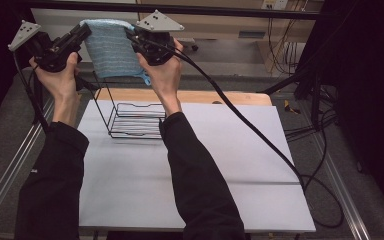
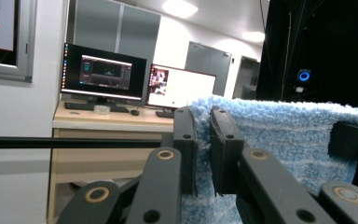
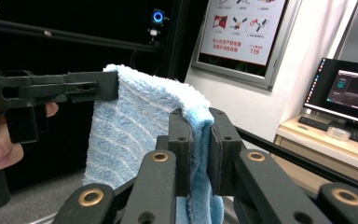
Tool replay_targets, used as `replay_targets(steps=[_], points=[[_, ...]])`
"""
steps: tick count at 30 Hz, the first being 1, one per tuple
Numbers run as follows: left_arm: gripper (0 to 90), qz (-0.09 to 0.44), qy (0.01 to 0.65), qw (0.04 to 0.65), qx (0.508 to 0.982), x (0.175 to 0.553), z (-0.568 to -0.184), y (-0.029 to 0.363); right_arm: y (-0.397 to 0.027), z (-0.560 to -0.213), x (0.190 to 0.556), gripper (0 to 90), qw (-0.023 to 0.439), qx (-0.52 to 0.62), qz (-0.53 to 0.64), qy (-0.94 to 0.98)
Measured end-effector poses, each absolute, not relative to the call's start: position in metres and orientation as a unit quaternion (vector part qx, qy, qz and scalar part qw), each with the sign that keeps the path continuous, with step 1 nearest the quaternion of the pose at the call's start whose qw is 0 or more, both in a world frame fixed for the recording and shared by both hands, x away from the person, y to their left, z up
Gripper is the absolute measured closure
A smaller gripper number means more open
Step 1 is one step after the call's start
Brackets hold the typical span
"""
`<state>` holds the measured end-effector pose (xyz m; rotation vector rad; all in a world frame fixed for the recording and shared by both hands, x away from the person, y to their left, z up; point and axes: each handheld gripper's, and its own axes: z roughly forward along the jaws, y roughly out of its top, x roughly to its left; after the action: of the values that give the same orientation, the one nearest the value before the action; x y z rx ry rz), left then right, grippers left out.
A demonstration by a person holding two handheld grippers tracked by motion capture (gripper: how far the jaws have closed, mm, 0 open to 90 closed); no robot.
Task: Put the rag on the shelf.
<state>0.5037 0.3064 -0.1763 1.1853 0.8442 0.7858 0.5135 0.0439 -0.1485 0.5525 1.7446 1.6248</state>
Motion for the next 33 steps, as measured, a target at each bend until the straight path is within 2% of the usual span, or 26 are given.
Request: replay_targets(steps=[17, 33], points=[[82.0, 0.335, 0.373, 0.662, 0.557, 0.51, -0.203, 0.305, 0.036, -0.178, 0.525, 81.9, 0.31, 0.238, 0.616, 0.683], [82.0, 0.328, 0.373, 0.648, 0.577, 0.502, -0.223, 0.318, 0.045, -0.196, 0.521, 81.8, 0.291, 0.243, 0.599, 0.705]])
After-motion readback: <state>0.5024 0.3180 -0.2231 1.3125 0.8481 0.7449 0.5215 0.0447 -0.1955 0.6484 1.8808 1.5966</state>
